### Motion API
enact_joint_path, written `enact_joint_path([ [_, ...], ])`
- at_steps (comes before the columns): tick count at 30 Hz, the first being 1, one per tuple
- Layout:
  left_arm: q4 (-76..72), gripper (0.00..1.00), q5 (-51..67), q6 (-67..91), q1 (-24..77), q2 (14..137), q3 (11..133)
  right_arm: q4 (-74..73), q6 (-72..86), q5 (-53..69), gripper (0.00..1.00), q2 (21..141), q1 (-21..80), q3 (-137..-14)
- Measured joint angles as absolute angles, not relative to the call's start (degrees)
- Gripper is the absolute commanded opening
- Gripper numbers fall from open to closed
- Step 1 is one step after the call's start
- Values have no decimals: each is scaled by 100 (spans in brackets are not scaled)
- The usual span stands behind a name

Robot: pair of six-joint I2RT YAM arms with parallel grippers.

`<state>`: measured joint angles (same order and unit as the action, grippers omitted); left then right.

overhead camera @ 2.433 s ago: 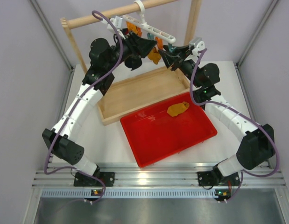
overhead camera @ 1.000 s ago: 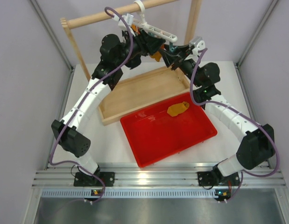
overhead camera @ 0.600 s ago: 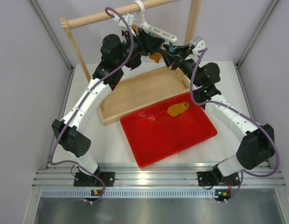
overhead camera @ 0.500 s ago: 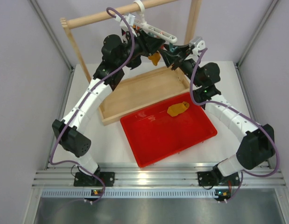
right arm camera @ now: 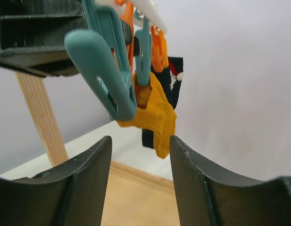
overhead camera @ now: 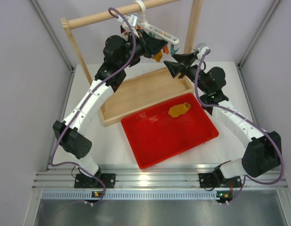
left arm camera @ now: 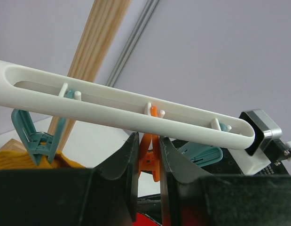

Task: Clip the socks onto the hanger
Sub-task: Open the clamp at the hanger.

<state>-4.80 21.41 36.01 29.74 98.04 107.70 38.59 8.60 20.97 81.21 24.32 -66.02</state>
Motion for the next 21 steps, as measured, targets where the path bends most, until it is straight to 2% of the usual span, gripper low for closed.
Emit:
enact_joint_path([
  [4, -480, 0, 2141, 3605, 2974, 9804, 10770, 3297, 923, 2536, 57, 7894, 2134, -6523],
  [8, -480, 0, 2141, 3597, 2974, 9804, 10770, 2471, 714, 3100, 74, 7533, 1658, -6333],
  [12, -480, 0, 2141, 3581, 2974, 9804, 10770, 1350, -316, 3267, 75, 6987, 1361, -5544],
  [13, -480, 0, 2141, 3581, 2974, 9804, 10770, 1031, -687, 3267, 73, 6936, 1343, -5387],
  [15, -480, 0, 2143, 3579, 2974, 9804, 10770, 408, -1382, 3253, 62, 6973, 1330, -5135],
  [17, -480, 0, 2143, 3579, 2974, 9804, 10770, -99, -1785, 3131, 48, 7116, 1334, -5004],
  [21, -482, 0, 2143, 3564, 2974, 9804, 10770, -513, -1441, 2556, 42, 7432, 1323, -4912],
])
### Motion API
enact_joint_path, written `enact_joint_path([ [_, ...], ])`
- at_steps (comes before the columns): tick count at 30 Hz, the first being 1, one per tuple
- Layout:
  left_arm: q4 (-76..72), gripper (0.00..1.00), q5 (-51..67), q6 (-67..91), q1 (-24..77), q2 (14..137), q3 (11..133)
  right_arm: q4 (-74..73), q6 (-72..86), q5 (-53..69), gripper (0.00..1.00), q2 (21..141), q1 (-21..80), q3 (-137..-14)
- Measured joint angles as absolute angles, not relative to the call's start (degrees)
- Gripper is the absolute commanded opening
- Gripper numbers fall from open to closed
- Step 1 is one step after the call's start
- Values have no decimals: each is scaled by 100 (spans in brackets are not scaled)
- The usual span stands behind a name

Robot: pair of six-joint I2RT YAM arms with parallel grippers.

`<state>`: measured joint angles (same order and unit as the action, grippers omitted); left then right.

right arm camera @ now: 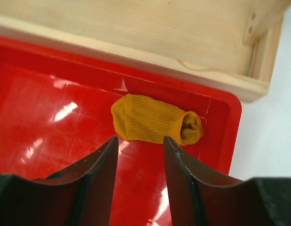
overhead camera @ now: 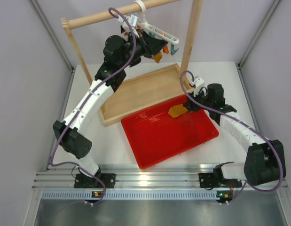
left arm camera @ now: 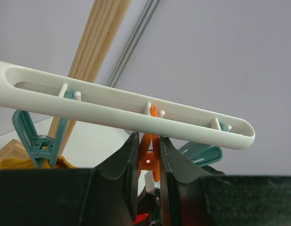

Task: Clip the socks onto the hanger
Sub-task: Open the clamp at the hanger, then move the sock to the bin.

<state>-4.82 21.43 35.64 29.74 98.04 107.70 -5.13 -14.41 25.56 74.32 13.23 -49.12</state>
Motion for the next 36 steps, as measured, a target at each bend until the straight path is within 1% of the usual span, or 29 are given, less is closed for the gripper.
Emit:
enact_joint_path([
  [1, -482, 0, 2143, 3564, 2974, 9804, 10768, -508, -1151, 2399, 43, 7437, 1323, -4873],
  [2, -482, 0, 2143, 3564, 2974, 9804, 10768, -475, -843, 2224, 46, 7428, 1323, -4821],
  [5, -502, 0, 2145, 3570, 2974, 9804, 10766, -239, 268, 1551, 48, 7415, 1409, -4611],
  [10, -528, 0, 2145, 3586, 2974, 9804, 10744, -84, 1793, 338, 47, 7577, 1643, -4525],
  [16, -561, 0, 2141, 3579, 2974, 9802, 10709, 139, 2939, -346, 46, 8084, 1693, -4390],
  [25, -617, 0, 2110, 3586, 2965, 9802, 10573, 276, 3640, -836, 46, 8580, 1796, -4303],
  [29, -633, 0, 2110, 3583, 2967, 9802, 10573, 419, 3763, -961, 46, 8833, 1796, -4303],
  [36, -633, 0, 2108, 3583, 2967, 9802, 10571, 637, 3785, -985, 44, 9133, 1815, -4303],
])
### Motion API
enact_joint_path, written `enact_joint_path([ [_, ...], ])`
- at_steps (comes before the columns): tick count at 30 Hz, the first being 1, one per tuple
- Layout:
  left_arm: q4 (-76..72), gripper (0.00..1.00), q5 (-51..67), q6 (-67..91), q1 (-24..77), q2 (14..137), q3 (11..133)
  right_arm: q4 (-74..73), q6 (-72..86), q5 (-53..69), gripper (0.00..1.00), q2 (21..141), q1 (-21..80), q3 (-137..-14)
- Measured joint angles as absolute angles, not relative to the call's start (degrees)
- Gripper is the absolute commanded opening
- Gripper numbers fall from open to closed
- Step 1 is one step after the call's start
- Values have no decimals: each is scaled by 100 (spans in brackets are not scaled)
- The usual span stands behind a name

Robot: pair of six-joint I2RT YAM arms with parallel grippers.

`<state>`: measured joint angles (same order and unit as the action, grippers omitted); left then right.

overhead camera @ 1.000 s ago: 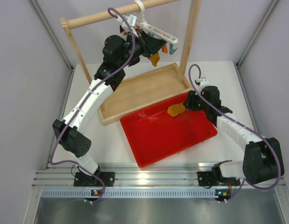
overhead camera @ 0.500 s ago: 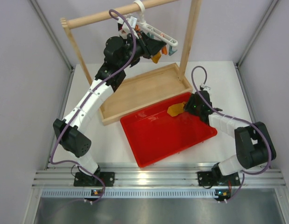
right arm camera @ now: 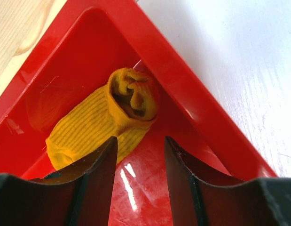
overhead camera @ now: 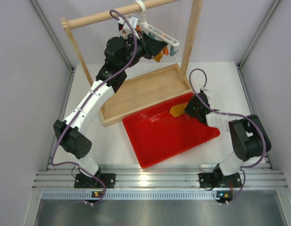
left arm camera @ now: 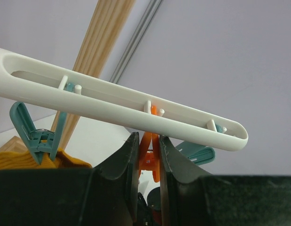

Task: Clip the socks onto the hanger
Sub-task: Move the sock to the bin.

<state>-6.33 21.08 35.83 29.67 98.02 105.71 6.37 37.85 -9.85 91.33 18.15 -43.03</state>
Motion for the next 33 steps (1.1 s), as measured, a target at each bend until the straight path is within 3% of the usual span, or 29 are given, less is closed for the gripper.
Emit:
enact_joint_path([
  [6, -633, 0, 2108, 3581, 2967, 9802, 10569, 801, 3811, -985, 42, 9297, 1820, -4318],
  [9, -633, 0, 2106, 3579, 2967, 9802, 10569, 882, 3791, -1024, 36, 9376, 1826, -4338],
  [12, -633, 0, 2099, 3579, 2967, 9802, 10562, 932, 3699, -1140, 26, 9485, 1837, -4405],
  [13, -633, 0, 2097, 3579, 2967, 9802, 10562, 961, 3645, -1177, 14, 9518, 1852, -4416],
  [16, -633, 0, 2097, 3577, 2965, 9802, 10562, 982, 3430, -1160, 0, 9566, 1890, -4427],
  [24, -633, 0, 2097, 3562, 2956, 9802, 10541, 1201, 1990, -75, 0, 9251, 2012, -4082],
  [33, -631, 0, 2104, 3555, 2945, 9802, 10530, 285, 134, 2080, 0, 8602, 2119, -4368],
])
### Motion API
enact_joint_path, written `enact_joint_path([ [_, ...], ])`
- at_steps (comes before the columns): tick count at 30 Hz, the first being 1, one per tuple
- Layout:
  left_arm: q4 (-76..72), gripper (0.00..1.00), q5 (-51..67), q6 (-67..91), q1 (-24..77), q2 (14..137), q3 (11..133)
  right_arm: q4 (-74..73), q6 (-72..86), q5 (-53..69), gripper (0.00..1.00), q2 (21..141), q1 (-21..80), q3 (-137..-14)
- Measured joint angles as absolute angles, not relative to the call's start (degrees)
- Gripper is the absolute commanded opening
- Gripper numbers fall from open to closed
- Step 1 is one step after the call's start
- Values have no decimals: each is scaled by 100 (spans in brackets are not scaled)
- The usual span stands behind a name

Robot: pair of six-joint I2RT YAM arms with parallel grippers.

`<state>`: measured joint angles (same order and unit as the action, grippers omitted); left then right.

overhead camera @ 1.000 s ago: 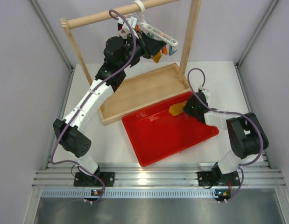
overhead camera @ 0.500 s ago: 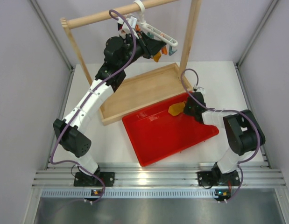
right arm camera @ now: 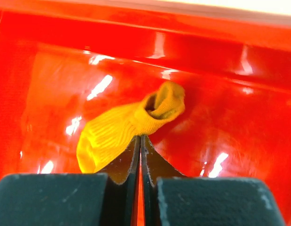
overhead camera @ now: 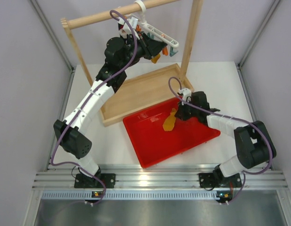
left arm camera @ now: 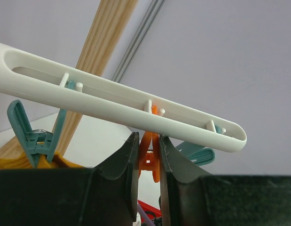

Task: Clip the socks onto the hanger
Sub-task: Move the sock to the bin.

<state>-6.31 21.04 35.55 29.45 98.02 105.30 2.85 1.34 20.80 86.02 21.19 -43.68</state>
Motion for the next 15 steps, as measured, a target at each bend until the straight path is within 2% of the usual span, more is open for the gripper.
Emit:
enact_joint_path([
  [1, -631, 0, 2106, 3555, 2945, 9802, 10530, 145, -27, 2180, 4, 8619, 2123, -4456],
  [2, -631, 0, 2108, 3555, 2945, 9802, 10530, -16, -193, 2287, 13, 8659, 2123, -4580],
  [3, -631, 0, 2112, 3557, 2945, 9802, 10530, -187, -322, 2379, 31, 8744, 2126, -4733],
  [5, -633, 0, 2115, 3557, 2943, 9802, 10530, -362, -392, 2449, 42, 8912, 2126, -4936],
  [6, -631, 0, 2117, 3557, 2943, 9802, 10530, -397, -377, 2456, 51, 8969, 2126, -4982],
  [9, -631, 0, 2117, 3559, 2941, 9802, 10530, -458, -51, 2357, 54, 9076, 2126, -4993],
  [15, -631, 0, 2117, 3557, 2941, 9802, 10530, -405, 945, 1914, 53, 9203, 2121, -4991],
])
